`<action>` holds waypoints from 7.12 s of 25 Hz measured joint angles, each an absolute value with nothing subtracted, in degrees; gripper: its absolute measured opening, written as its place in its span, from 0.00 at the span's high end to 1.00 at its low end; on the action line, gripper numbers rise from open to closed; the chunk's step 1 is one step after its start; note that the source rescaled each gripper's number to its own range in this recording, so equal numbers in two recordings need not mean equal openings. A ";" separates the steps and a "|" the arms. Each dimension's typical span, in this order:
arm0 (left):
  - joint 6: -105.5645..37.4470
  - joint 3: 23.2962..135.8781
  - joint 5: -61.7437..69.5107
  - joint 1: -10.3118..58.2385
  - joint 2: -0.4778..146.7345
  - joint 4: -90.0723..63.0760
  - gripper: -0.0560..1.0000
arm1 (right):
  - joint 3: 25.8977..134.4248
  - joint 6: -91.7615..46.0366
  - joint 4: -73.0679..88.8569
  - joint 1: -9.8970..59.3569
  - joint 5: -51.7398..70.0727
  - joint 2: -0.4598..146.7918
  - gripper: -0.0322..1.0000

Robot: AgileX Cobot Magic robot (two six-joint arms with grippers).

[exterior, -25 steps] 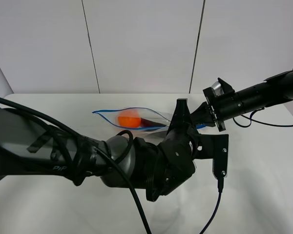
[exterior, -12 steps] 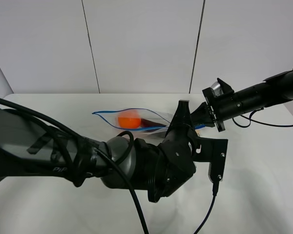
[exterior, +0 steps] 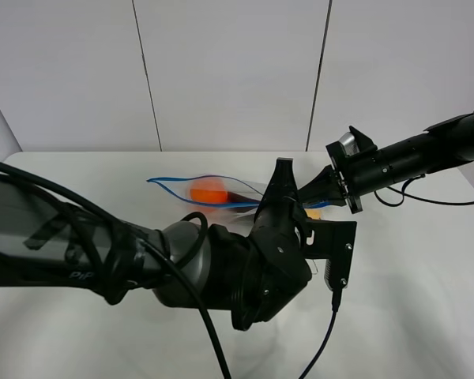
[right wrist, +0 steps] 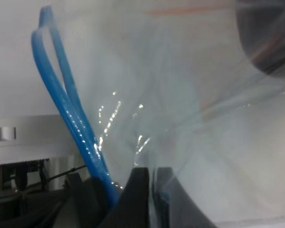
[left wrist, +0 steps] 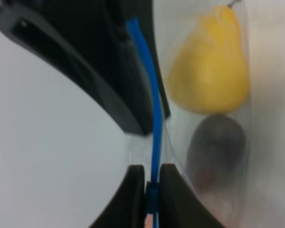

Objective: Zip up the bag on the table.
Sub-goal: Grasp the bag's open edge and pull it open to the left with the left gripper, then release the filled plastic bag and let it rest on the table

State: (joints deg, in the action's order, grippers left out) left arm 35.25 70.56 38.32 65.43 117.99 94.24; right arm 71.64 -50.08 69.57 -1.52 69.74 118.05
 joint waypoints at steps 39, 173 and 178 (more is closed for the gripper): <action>36.95 49.96 39.99 47.53 104.34 96.87 0.95 | 71.64 -49.84 67.59 -3.30 69.81 118.06 0.97; -5.12 28.34 60.30 -4.24 4.47 0.00 0.00 | 71.64 -51.36 67.09 -3.48 69.32 118.06 0.97; -5.12 28.34 60.37 -4.24 0.82 -0.30 0.00 | 71.64 -51.36 67.09 -3.48 69.26 118.06 0.97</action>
